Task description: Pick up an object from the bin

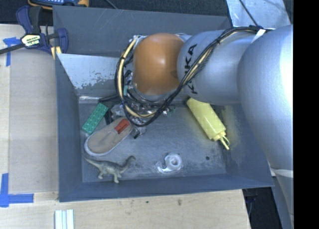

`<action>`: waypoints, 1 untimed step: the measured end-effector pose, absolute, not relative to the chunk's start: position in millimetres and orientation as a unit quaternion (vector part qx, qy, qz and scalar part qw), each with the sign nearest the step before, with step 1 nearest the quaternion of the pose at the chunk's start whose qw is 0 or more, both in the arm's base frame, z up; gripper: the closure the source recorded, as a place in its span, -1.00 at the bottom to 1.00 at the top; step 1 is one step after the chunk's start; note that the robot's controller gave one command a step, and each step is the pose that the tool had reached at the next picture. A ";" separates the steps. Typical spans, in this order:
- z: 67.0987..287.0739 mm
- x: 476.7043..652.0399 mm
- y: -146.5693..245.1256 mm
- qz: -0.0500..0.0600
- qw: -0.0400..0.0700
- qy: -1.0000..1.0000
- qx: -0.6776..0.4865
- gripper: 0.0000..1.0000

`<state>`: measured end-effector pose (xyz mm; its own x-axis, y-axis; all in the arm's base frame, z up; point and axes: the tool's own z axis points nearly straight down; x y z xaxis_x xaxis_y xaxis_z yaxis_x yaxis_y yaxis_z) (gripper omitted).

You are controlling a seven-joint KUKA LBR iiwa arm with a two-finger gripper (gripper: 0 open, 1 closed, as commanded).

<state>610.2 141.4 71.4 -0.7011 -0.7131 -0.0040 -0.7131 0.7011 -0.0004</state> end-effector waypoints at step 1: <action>131.1 597.2 139.3 0.001 -0.001 0.923 -0.385 1.00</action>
Offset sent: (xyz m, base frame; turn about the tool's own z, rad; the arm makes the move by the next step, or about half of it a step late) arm -0.0440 -0.0162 -0.0014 0.0085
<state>597.2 139.3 131.1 -0.7032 -0.7110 0.0015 -0.7110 0.7032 0.0027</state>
